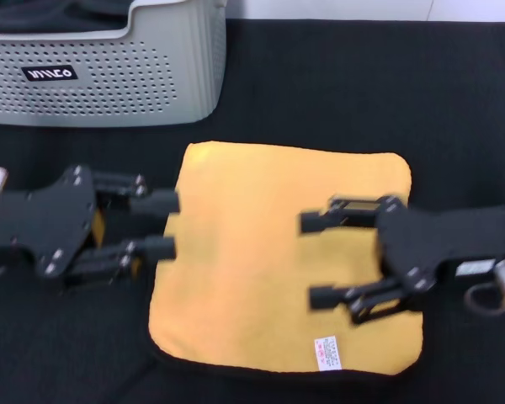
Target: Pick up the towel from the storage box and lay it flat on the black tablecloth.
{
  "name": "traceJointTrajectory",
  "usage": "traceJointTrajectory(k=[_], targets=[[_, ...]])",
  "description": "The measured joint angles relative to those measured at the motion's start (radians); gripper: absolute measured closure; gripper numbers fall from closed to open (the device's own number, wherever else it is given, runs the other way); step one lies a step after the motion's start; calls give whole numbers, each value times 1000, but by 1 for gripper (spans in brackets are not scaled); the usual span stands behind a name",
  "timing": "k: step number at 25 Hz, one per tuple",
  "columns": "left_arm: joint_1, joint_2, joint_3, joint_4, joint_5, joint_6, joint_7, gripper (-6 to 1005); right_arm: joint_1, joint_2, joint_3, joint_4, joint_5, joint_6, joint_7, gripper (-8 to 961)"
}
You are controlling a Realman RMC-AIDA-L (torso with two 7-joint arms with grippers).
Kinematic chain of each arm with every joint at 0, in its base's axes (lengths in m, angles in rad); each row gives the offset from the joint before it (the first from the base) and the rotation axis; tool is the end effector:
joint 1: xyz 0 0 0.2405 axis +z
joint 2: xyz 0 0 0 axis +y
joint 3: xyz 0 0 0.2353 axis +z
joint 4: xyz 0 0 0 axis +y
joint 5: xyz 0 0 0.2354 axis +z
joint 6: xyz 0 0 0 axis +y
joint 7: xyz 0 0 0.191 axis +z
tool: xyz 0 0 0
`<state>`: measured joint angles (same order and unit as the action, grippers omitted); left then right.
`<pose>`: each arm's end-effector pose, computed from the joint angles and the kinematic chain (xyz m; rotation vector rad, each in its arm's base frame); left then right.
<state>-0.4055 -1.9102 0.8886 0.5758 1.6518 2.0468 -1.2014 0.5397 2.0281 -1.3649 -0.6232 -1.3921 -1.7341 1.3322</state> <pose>-0.2278 0.2722 0.0356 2.8866 0.2560 1.1746 0.1432 0.2971 -0.0640 2.7562 -0.2633 -1.0325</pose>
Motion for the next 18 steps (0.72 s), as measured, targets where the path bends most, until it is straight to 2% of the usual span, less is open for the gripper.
traceJointTrajectory(k=[3, 7, 10, 18], targets=[[31, 16, 33, -2, -14, -1, 13, 561, -4, 0, -170, -17, 115, 67, -19, 88], [58, 27, 35, -6, -14, -5, 68, 560, -34, 1, -267, -71, 181, 92, -32, 88], [73, 30, 34, -4, -18, -5, 72, 560, -39, 1, -318, -89, 225, 96, -32, 88], [77, 30, 37, -8, -24, -5, 42, 561, -56, 1, -328, -114, 257, 97, -32, 88]])
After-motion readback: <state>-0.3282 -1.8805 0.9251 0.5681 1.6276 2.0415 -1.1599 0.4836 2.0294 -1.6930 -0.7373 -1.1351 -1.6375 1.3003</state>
